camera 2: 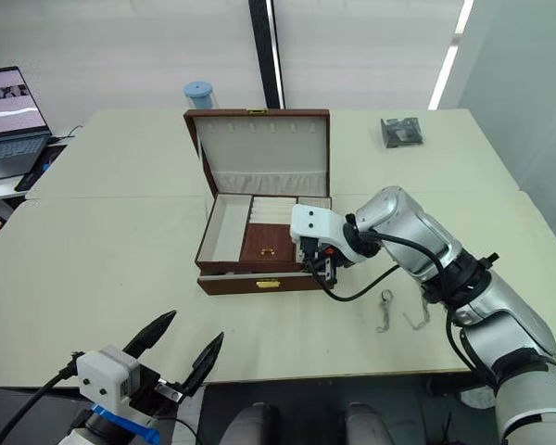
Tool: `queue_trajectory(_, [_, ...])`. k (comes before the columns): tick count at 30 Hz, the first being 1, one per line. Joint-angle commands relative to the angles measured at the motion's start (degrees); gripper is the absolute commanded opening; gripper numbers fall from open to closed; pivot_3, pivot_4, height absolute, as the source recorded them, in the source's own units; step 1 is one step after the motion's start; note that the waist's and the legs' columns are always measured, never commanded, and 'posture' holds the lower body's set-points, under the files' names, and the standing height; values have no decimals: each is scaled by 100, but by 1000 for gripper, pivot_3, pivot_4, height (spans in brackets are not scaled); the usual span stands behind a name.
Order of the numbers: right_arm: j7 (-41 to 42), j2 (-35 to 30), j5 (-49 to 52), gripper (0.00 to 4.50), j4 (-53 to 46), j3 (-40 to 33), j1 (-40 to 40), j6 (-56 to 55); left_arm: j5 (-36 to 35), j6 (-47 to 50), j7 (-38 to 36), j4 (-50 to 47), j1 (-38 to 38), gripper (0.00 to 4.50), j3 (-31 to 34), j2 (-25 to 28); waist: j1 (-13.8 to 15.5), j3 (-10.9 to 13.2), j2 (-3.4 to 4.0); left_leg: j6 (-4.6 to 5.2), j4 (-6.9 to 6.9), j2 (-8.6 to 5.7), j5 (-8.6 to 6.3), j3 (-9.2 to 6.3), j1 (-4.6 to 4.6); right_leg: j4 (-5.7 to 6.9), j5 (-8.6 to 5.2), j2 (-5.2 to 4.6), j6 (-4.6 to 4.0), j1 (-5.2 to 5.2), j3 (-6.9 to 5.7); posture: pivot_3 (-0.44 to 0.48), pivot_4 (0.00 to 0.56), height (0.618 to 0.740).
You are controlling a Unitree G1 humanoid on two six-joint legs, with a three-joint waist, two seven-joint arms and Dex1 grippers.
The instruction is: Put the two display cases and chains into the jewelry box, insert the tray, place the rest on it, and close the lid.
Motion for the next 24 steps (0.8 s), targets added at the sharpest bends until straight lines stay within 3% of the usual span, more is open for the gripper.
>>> queue_trajectory(1, [73, 100, -38, 8, -107, -39, -199, -102, 33, -80, 117, -238, 83, 4500, -18, -36, 0, 0, 0, 0, 0, 0, 0, 0, 0, 0, 0, 1, 0, -1, 0, 0, 150, 740])
queue_trajectory(11, [65, 356, -324, 8, 261, 87, -276, -128, 21, -50, 285, -267, 49, 4500, -72, -32, -7, -1, -2, 0, 0, 1, 0, 1, 1, 0, 0, 2, 0, 0, 1, 0, 150, 740])
queue_trajectory(24, [172, 171, -591, 8, 277, 137, -220, -184, 80, -86, 394, -221, 1, 4500, -227, -56, 0, -3, -5, 0, 0, -1, 0, 0, 1, 0, 0, 0, 0, 2, 0, 0, 150, 740])
